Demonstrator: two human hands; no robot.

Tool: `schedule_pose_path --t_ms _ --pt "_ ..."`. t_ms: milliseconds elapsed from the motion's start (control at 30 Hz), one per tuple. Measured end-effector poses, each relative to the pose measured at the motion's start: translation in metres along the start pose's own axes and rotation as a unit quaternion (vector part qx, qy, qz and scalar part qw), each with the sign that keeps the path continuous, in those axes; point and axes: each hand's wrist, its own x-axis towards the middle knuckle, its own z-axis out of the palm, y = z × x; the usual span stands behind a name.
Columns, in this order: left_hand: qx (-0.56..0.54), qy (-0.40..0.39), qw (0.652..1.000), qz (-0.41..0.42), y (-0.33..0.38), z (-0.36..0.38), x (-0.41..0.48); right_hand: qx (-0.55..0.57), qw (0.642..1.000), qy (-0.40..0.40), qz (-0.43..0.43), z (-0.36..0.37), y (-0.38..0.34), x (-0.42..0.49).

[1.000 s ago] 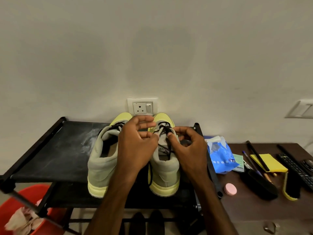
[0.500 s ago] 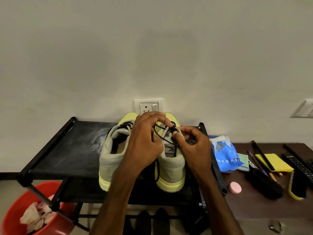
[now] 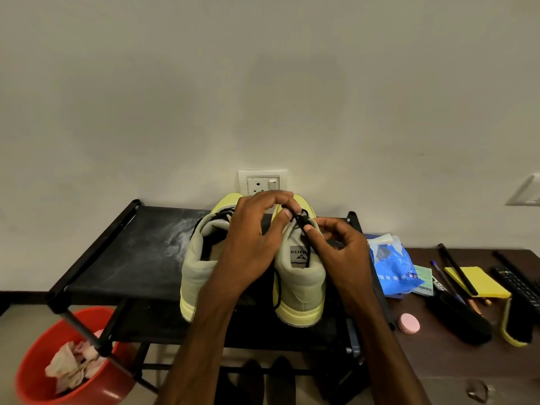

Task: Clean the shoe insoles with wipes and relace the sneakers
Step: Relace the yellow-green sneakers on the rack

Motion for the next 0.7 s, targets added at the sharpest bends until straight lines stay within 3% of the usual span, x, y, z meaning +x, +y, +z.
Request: schedule_pose_path --t_ms 200,333,433,600,700 --pt "-0.171 0.172 0.966 -0.088 0.004 -0.006 0.0 0.013 1.0 -0.024 0.013 -0.003 0.001 -0.001" --pt "-0.408 0.226 0.871 -0.154 0.006 -0.019 0.001 0.015 0.999 -0.034 0.011 -0.004 0.001 -0.001" --pt "-0.479 0.273 0.821 -0.148 0.008 -0.033 0.003 0.007 0.999 -0.031 0.008 -0.004 0.002 0.0" --pt "-0.483 0.323 0.807 -0.104 0.013 -0.057 0.006 0.004 0.999 -0.031 0.011 -0.003 0.001 0.0" --pt "-0.444 0.29 0.84 -0.114 0.011 -0.054 0.004 0.003 1.0 -0.025 0.008 -0.002 0.001 -0.001"
